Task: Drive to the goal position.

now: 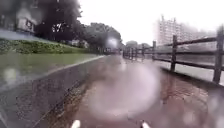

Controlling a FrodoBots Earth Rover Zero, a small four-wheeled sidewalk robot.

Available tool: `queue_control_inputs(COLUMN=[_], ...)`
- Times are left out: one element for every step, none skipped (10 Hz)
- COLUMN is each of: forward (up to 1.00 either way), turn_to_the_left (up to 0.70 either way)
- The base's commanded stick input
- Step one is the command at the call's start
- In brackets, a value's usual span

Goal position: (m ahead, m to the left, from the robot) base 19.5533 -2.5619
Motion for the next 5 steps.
queue_control_inputs(forward=[0.7,0.7,0.7,0.7,0.7], turn_to_the_left=[0.0,0.0,0.0,0.0,0.0])
